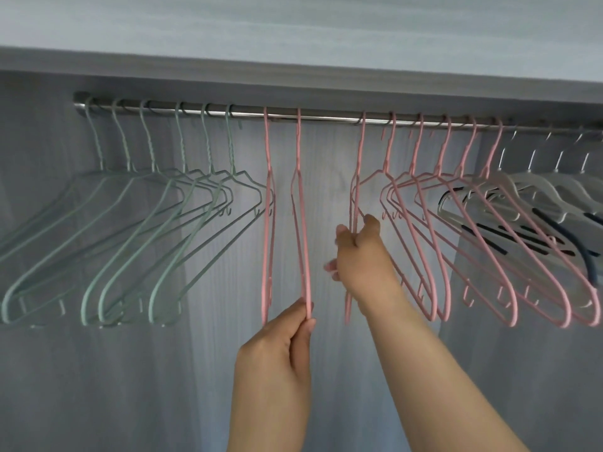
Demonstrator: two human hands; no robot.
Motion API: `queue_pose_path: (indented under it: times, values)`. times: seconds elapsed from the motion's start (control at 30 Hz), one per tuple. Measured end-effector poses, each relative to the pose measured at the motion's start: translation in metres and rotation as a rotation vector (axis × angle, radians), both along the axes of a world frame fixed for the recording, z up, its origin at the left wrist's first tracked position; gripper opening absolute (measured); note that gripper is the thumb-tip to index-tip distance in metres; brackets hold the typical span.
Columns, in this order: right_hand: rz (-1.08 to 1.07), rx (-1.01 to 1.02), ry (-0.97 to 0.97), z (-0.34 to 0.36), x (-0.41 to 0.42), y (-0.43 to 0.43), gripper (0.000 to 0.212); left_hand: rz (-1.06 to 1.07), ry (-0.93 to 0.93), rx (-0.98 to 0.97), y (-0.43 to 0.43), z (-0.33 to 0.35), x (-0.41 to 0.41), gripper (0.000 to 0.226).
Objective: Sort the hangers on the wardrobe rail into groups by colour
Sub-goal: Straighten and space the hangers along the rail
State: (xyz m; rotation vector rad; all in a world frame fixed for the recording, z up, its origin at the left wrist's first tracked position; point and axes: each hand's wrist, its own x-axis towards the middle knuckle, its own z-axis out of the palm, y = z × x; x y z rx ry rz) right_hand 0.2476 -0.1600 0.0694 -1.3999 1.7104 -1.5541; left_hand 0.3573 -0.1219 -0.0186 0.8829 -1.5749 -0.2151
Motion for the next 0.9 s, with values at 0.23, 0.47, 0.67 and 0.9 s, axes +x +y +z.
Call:
queue_pose_path:
  times: [0.23, 0.47, 0.67, 0.9]
  values:
    - [0.018, -0.122, -0.082, -0.006, 0.000, -0.006, 0.044, 0.008, -0.013, 0.020, -0.003, -0.004, 0.001, 0.025]
    - [0.071, -0.144, -0.074, -0.016, 0.003, -0.025, 0.042, -0.001, -0.022, 0.051, -0.002, 0.000, 0.000, 0.029]
    - [0.086, -0.175, -0.046, -0.014, 0.007, -0.022, 0.041, 0.017, -0.013, 0.041, -0.001, -0.001, 0.002, 0.031]
    - [0.074, -0.165, -0.043, -0.012, 0.008, -0.018, 0.041, 0.068, -0.011, 0.049, 0.001, -0.001, 0.000, 0.030]
